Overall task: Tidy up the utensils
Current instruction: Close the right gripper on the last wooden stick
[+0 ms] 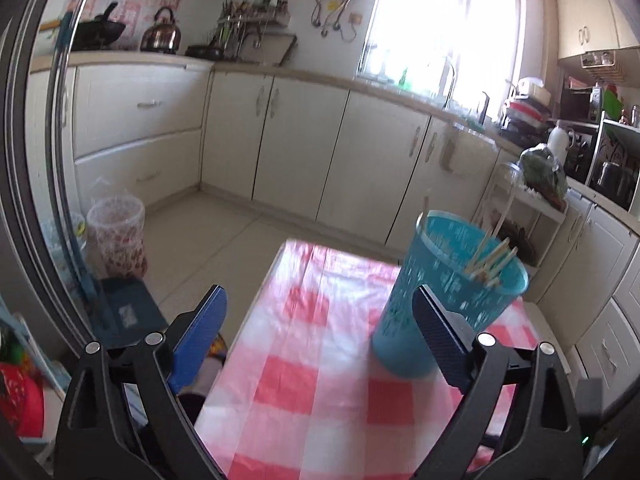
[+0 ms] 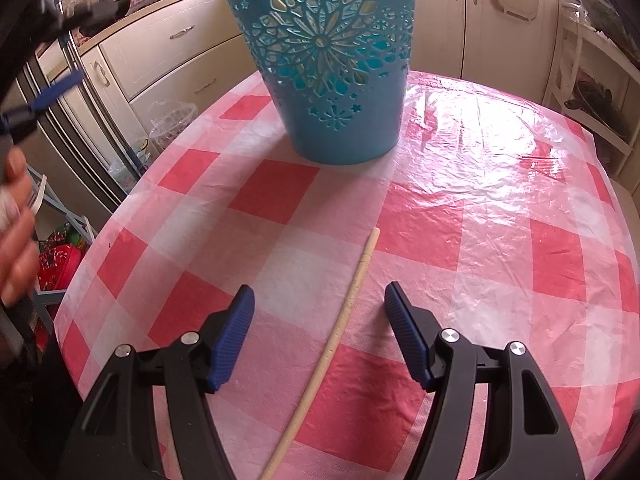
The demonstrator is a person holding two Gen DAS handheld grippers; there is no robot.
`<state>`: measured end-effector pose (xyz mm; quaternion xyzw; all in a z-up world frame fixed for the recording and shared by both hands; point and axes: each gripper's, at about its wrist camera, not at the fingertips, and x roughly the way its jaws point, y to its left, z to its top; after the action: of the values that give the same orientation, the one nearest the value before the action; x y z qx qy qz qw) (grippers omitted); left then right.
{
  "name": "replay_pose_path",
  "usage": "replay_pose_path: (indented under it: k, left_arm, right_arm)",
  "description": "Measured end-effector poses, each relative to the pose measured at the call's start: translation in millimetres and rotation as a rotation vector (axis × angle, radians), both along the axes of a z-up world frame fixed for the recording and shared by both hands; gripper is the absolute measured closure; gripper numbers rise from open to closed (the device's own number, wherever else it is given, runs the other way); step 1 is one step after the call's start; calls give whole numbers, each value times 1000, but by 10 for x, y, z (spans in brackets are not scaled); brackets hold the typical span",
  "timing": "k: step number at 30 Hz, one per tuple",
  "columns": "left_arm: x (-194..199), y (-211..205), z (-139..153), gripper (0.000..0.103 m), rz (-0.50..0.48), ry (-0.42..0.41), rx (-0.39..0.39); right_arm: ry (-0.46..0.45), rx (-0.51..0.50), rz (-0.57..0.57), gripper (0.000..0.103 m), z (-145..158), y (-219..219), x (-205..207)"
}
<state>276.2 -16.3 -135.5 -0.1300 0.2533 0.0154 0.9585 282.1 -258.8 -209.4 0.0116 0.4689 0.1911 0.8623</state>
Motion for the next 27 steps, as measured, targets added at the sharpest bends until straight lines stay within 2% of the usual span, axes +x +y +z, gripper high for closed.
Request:
replay_pose_path:
  k: [2, 3, 6, 7, 9, 12, 16, 21, 27]
  left_arm:
    - [55, -11, -257, 13, -18, 75, -17]
    - [92, -28, -364, 13, -31, 110, -22]
    - [191, -134, -585, 13, -73, 173, -9]
    - [215, -165, -641, 13, -86, 186, 3]
    - [270, -240, -704, 13, -104, 208, 21]
    - [285, -289, -769, 13, -110, 228, 39]
    - [285, -329, -768, 9, -116, 231, 62]
    - [315, -335, -772, 8, -114, 251, 64]
    - [346, -339, -793, 8, -116, 272, 68]
  right_arm:
    - [3, 13, -39, 46, 3, -54, 2]
    - [0, 6, -56, 52, 4, -65, 2]
    - [-29, -86, -69, 68, 9, -14, -25]
    - [-45, -137, -59, 78, 9, 33, -42]
    - [-46, -157, -4, 95, 20, 136, -87]
    - [-39, -183, 60, 97, 38, 239, -153]
    - [13, -154, 58, 94, 46, 198, -126]
    - [22, -213, 97, 94, 66, 264, -100]
    - [54, -160, 61, 95, 41, 160, -131]
